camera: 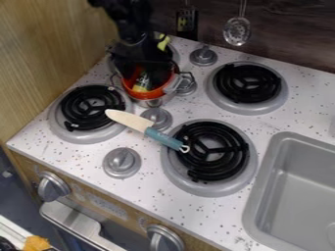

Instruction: Take the object in the red pot and put it on the lower left burner

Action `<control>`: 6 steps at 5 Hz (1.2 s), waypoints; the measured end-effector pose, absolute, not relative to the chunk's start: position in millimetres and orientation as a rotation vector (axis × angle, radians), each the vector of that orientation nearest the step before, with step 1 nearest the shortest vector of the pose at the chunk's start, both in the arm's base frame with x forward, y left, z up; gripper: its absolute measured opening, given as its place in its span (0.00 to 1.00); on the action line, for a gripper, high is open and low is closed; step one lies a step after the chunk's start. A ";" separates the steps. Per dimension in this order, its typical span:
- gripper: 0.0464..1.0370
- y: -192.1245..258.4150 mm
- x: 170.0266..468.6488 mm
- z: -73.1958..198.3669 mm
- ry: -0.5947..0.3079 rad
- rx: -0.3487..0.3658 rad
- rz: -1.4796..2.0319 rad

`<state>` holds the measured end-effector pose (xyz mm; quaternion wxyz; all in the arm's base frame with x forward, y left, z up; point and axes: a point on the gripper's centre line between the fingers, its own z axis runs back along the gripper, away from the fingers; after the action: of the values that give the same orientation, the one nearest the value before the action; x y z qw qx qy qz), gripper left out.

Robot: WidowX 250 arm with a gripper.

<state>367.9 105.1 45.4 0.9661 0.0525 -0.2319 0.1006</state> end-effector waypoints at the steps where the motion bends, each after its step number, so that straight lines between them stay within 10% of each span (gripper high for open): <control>1: 0.96 104.3 369.0 41.4 -0.471 0.101 0.197; 4: 0.95 102.0 369.9 34.3 -0.482 0.081 0.220; 6: 0.61 101.9 371.0 29.4 -0.495 0.067 0.234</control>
<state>371.0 101.9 29.4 0.9622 0.0331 -0.2445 0.1154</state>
